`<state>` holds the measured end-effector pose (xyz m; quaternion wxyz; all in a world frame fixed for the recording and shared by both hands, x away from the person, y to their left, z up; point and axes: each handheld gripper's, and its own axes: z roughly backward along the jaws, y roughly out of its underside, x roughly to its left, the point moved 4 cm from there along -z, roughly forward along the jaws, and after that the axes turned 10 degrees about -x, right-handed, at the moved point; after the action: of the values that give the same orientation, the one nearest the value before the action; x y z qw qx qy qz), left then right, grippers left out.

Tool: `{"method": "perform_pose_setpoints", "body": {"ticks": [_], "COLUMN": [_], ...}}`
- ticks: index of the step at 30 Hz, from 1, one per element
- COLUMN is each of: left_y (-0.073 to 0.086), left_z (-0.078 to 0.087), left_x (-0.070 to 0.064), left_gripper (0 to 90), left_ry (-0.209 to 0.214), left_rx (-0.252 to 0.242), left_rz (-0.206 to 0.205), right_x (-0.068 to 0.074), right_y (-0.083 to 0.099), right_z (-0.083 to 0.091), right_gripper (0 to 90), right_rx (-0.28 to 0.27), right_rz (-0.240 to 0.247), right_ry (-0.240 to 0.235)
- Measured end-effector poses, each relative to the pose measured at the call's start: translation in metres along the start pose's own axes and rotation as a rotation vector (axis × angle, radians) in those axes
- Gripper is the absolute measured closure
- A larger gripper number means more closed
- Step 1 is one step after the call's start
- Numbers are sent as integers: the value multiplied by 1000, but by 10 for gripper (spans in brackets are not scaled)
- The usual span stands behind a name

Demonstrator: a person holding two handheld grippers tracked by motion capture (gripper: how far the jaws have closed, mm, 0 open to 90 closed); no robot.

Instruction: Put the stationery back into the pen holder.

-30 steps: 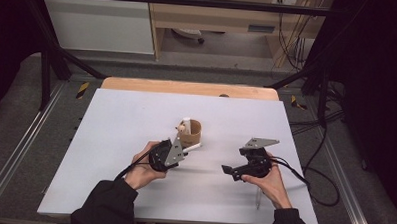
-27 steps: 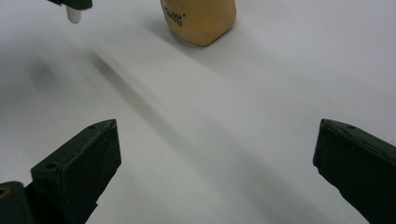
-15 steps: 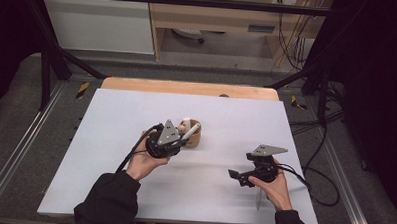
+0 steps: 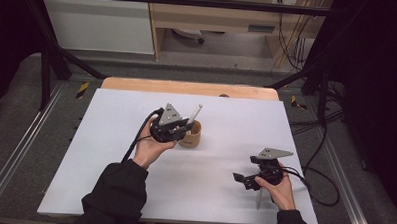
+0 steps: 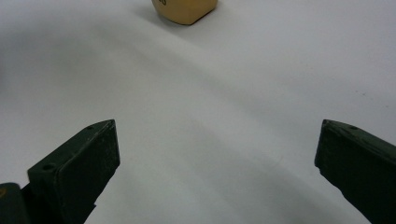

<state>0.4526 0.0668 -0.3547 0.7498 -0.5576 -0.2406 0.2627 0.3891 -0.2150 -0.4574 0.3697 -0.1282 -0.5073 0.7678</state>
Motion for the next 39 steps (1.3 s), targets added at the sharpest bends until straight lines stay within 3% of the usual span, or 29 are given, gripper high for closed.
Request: {"method": "perform_pose_setpoints", "body": {"ticks": [6, 12, 27, 39], "left_y": [-12, -14, 5, 23], "left_z": [-17, -34, -67, -75], "left_x": [2, 4, 14, 17], "left_gripper": [777, 777, 777, 777], "left_ry": [-15, -24, -49, -39], "left_rx": [-16, -16, 14, 43], "left_rz": [24, 30, 39, 67], "right_x": [0, 0, 0, 0], "right_y": [0, 0, 1, 2], "right_z": [1, 1, 1, 0], "right_gripper": [6, 6, 6, 6], "right_rx": [-1, -3, -2, 6], "right_rz": [3, 13, 13, 21], "right_ry": [-3, -8, -13, -16]}}
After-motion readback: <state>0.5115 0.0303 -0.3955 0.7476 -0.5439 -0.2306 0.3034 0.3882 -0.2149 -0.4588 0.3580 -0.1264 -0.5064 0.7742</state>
